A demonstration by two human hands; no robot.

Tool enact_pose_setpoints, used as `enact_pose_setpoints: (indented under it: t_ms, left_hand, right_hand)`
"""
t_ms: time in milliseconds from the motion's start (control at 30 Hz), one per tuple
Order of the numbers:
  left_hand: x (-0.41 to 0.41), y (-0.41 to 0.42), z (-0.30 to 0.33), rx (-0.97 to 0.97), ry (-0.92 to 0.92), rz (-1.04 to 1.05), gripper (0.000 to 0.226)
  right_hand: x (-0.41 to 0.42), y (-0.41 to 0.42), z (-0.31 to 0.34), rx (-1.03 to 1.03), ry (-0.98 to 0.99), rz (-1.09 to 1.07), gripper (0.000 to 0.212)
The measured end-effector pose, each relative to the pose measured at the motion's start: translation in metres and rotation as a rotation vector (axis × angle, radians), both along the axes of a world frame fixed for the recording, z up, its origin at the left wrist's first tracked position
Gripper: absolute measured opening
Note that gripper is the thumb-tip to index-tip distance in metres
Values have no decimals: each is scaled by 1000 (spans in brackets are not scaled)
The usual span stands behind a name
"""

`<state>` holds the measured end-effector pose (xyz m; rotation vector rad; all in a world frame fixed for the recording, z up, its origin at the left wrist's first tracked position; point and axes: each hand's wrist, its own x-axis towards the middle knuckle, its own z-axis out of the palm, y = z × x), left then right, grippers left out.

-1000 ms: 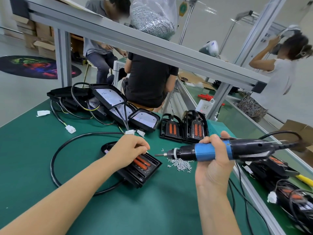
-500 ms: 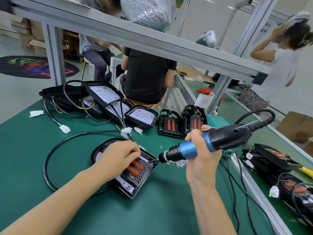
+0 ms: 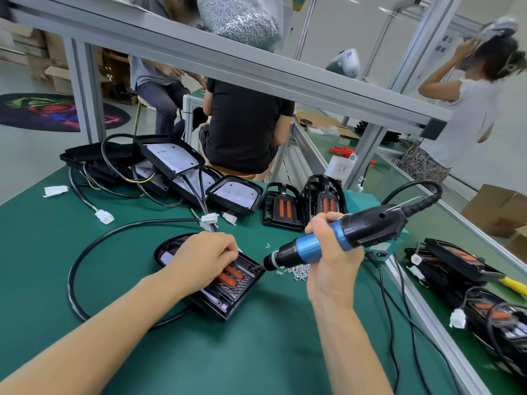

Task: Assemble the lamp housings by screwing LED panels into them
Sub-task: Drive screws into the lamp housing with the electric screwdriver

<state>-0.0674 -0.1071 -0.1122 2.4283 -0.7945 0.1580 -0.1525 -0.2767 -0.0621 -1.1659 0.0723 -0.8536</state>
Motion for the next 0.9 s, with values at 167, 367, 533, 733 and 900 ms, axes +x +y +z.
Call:
enact_pose_setpoints:
  t_ms: [167, 367, 533, 733, 900]
  left_hand:
    - [4, -3, 1, 28, 13, 9, 11]
    - [7, -6, 5, 84, 49, -7, 15]
    - [13, -24, 18, -29, 136, -38, 17]
    - [21, -83, 27, 124, 181, -120, 13]
    - [25, -115, 16, 327, 212, -133, 13]
  right_hand:
    - [1, -1, 0, -5, 25, 5, 22]
    - [-1, -3, -2, 93, 4, -2, 19]
    - [-16, -19, 0, 246, -121, -68, 25]
    - [-29, -38, 4, 234, -101, -241, 28]
    - [-39, -49, 1, 236, -75, -272, 29]
